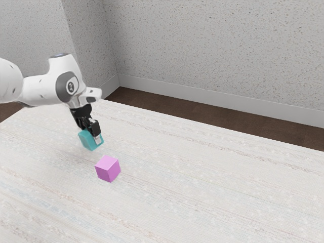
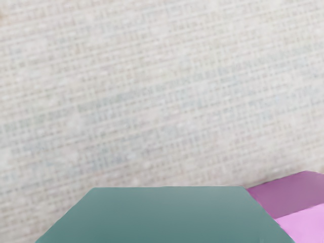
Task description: Pick up the blue block with one arm, and put the blue block on the pink block with one arm
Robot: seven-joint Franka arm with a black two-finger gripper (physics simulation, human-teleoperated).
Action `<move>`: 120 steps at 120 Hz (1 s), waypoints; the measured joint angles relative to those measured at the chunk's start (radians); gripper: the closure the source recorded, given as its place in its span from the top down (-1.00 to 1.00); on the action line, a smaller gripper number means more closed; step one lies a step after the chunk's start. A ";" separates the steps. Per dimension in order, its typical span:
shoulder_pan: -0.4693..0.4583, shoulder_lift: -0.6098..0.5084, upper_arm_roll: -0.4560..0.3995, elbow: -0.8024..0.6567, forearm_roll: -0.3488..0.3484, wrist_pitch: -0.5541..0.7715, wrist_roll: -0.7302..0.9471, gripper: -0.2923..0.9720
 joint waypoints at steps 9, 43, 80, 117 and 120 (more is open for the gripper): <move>-0.021 -0.008 0.000 -0.009 -0.003 0.001 -0.041 0.10; -0.112 -0.085 0.000 -0.117 -0.030 0.015 -0.218 0.10; -0.154 -0.108 0.000 -0.171 -0.032 0.056 -0.364 0.10; -0.147 -0.107 0.007 -0.187 0.044 0.064 -0.424 0.15; -0.147 -0.106 0.007 -0.187 0.045 0.064 -0.427 0.17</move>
